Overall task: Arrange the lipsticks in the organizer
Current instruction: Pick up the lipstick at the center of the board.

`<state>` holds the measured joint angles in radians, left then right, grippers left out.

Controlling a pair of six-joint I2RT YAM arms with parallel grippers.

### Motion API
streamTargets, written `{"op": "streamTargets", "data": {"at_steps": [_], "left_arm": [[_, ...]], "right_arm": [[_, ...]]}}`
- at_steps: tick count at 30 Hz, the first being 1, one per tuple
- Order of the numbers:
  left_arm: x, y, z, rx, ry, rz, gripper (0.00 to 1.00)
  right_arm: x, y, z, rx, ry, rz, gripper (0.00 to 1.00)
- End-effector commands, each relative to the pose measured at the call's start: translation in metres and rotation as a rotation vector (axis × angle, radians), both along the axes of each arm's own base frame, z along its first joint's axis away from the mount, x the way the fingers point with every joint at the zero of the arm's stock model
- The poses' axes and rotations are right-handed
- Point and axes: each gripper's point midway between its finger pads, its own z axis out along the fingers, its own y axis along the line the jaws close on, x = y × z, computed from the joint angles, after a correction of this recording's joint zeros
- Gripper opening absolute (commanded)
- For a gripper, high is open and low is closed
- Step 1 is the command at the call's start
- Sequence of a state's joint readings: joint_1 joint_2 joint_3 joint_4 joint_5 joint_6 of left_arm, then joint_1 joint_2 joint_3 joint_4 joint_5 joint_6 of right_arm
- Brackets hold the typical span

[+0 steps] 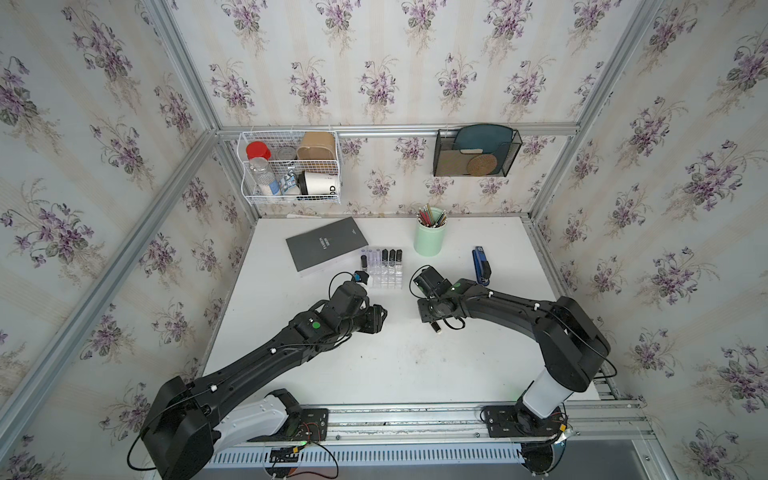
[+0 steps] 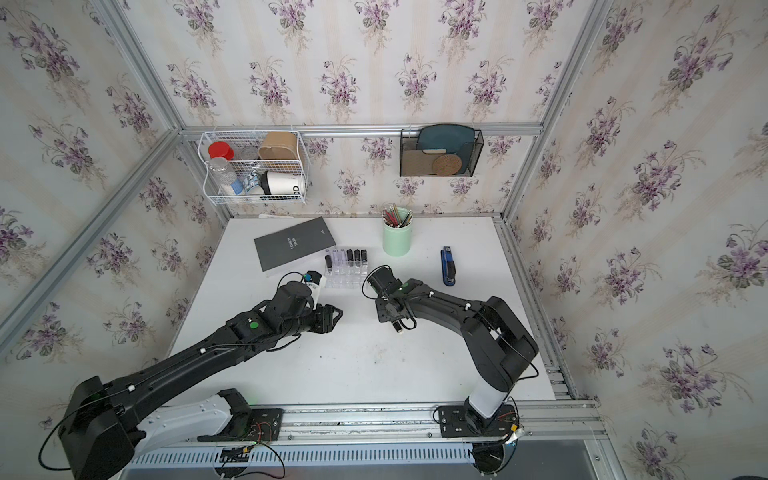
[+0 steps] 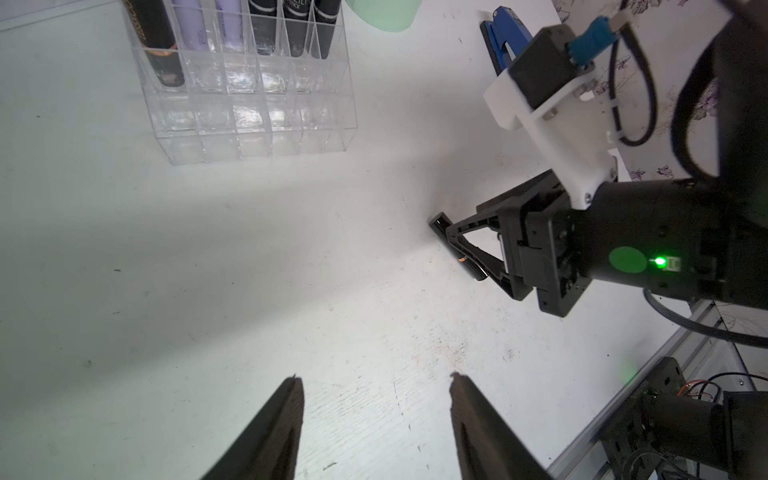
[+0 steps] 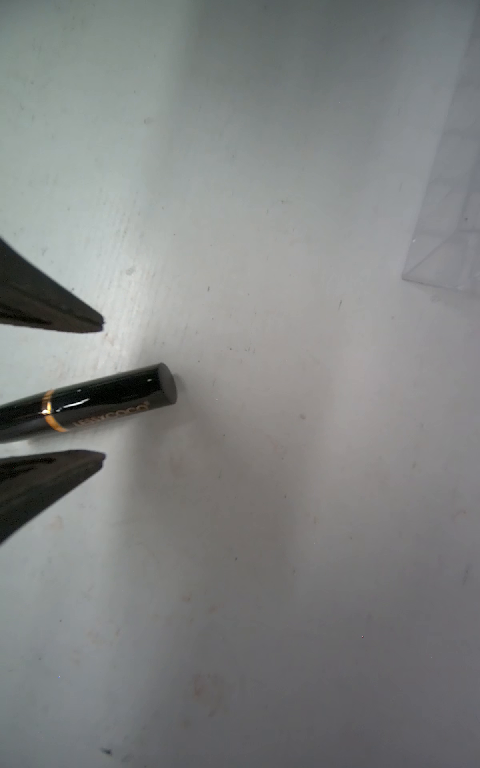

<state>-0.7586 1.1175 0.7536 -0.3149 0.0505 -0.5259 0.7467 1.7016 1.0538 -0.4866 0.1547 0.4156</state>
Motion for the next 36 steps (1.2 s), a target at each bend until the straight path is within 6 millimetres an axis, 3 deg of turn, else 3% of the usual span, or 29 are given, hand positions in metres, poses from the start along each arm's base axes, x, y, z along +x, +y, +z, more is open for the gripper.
{"op": "streamTargets", "data": {"at_steps": [1, 8, 13, 15, 17, 20, 23, 25, 30, 34, 36], "left_arm": [[0.0, 0.005, -0.001, 0.005, -0.002, 0.028, 0.6], [-0.001, 0.005, -0.001, 0.001, 0.004, 0.027, 0.6], [-0.004, 0.008, 0.0, -0.002, 0.036, 0.036, 0.6], [-0.009, 0.011, 0.004, -0.055, 0.075, 0.003, 0.63], [-0.017, 0.01, 0.014, -0.193, 0.122, -0.055, 0.69], [-0.038, -0.008, 0.043, -0.426, 0.144, -0.196, 0.77], [-0.061, -0.025, 0.062, -0.614, 0.161, -0.333, 0.79], [-0.064, -0.027, 0.063, -0.652, 0.148, -0.346, 0.78], [-0.067, -0.03, 0.074, -0.701, 0.071, -0.386, 0.62], [-0.058, -0.025, 0.069, -0.669, 0.006, -0.33, 0.45], [-0.052, -0.023, 0.07, -0.664, -0.026, -0.306, 0.41]], "right_arm": [[0.002, 0.001, -0.008, -0.022, 0.014, 0.028, 0.49], [0.002, -0.004, -0.035, -0.074, 0.052, 0.034, 0.4], [0.0, 0.001, -0.038, -0.05, 0.064, 0.052, 0.22], [-0.002, 0.024, -0.019, 0.08, 0.049, 0.12, 0.18], [-0.006, 0.06, 0.019, 0.296, 0.0, 0.234, 0.16], [-0.029, 0.111, 0.102, 0.691, -0.085, 0.454, 0.18], [-0.051, 0.133, 0.165, 1.001, -0.128, 0.59, 0.2], [-0.056, 0.138, 0.182, 1.108, -0.108, 0.619, 0.2], [-0.058, 0.144, 0.209, 1.305, -0.086, 0.609, 0.2], [-0.063, 0.144, 0.224, 1.413, -0.058, 0.611, 0.2], [-0.066, 0.143, 0.227, 1.441, -0.042, 0.611, 0.2]]}}
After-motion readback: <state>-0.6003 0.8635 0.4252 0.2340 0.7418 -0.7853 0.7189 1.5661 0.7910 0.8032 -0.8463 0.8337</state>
